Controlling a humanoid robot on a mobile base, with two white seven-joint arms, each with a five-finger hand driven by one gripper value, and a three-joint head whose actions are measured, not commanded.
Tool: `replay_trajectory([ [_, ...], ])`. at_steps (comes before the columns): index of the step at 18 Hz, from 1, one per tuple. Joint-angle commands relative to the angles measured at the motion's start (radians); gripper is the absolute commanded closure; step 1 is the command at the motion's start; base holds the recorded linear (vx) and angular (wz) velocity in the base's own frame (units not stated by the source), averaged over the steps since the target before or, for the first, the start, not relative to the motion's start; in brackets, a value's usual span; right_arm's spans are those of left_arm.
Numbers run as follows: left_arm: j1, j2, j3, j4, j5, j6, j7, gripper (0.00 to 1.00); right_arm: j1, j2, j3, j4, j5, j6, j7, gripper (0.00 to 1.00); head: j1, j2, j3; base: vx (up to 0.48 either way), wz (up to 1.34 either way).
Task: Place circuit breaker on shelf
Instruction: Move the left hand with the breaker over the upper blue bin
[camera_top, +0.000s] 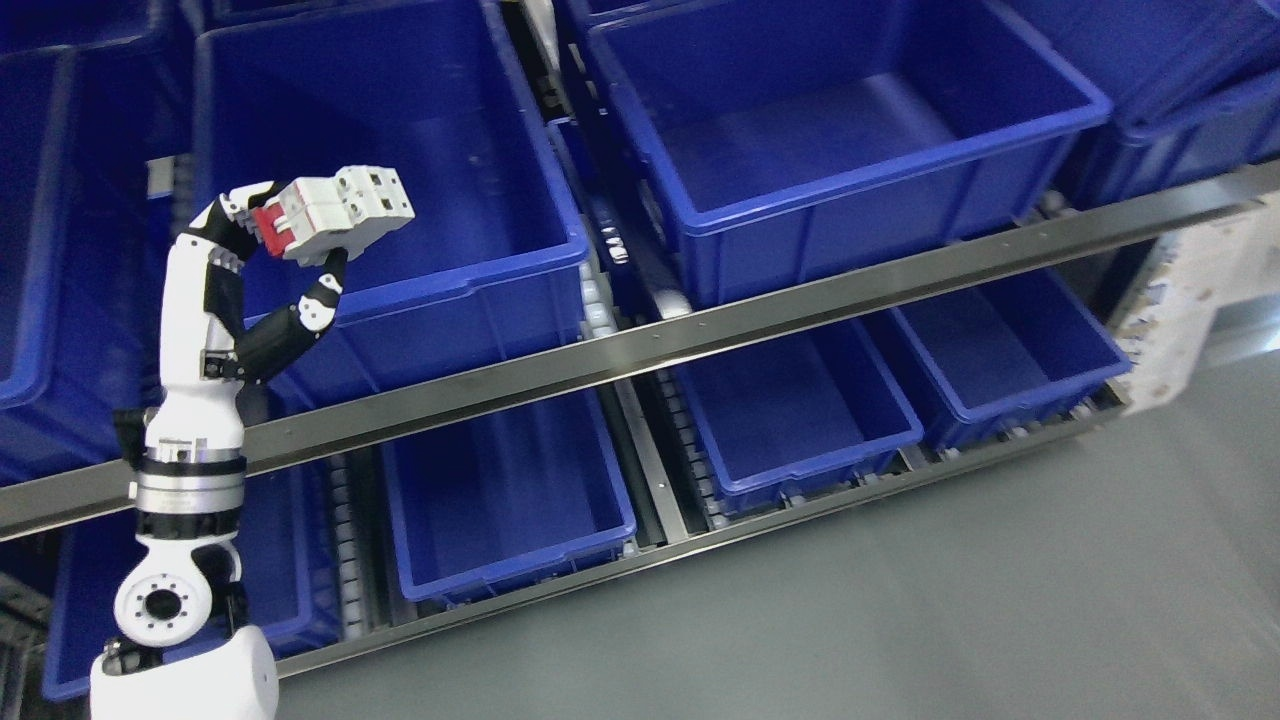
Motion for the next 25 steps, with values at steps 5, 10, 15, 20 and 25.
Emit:
replay_trajectory([
  [5, -0.228, 0.017, -0.155, 0.064, -0.005, 0.141, 0.003, 0.86, 0.000, -0.017, 0.020, 0.000, 0.000, 0.064, -0.001, 0.00, 0.0000, 0.000, 0.000, 0.090, 0.57],
  [10, -0.395, 0.017, -0.164, 0.207, -0.030, 0.292, -0.049, 0.86, 0.000, -0.017, 0.020, 0.000, 0.000, 0.064, -0.001, 0.00, 0.0000, 0.000, 0.000, 0.123, 0.26],
  [15, -0.527, 0.084, -0.169, 0.529, -0.216, 0.298, -0.112, 0.86, 0.000, -0.017, 0.020, 0.000, 0.000, 0.064, -0.001, 0.00, 0.0000, 0.000, 0.000, 0.159, 0.03],
  [20, -0.617, 0.150, -0.313, 0.766, -0.351, 0.298, -0.158, 0.85, 0.000, -0.017, 0.020, 0.000, 0.000, 0.064, -0.001, 0.00, 0.0000, 0.000, 0.000, 0.108, -0.02],
  [25, -0.705, 0.129, -0.486, 1.059, -0.362, 0.287, -0.156, 0.84, 0.000, -0.017, 0.020, 0.000, 0.000, 0.064, -0.001, 0.00, 0.0000, 0.000, 0.000, 0.044, 0.00],
])
